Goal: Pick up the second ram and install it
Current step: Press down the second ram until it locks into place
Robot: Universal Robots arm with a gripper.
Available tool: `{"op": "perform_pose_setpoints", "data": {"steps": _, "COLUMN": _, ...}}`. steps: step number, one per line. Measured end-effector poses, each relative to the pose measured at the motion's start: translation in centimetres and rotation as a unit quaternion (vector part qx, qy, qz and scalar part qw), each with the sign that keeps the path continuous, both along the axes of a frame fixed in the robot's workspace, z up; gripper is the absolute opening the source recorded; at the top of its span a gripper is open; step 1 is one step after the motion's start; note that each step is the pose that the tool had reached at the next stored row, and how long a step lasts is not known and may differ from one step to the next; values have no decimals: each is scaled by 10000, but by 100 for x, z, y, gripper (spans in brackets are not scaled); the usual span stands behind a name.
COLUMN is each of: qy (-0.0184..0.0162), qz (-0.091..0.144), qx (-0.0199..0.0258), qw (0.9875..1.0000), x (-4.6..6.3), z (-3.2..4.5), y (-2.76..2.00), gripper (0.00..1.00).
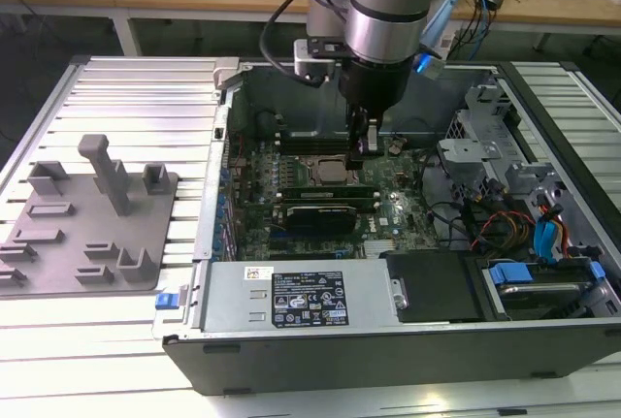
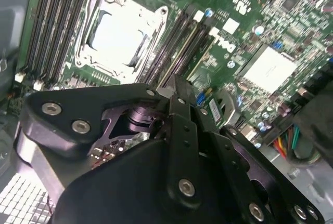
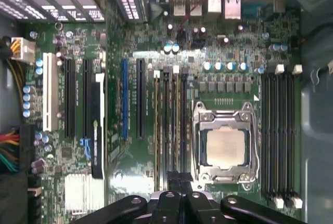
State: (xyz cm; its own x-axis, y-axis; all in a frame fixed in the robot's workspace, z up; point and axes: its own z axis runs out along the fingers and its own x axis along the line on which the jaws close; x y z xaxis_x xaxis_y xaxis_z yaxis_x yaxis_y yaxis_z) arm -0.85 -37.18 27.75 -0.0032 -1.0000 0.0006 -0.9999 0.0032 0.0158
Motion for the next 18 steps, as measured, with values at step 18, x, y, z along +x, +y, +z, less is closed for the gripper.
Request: {"op": "perform_pose_setpoints", "data": {"steps": 18, "qy": -68, "qz": 1, "qx": 1, "qw": 10000, "x": 199, "z": -279, "y": 41, "gripper": 8}}
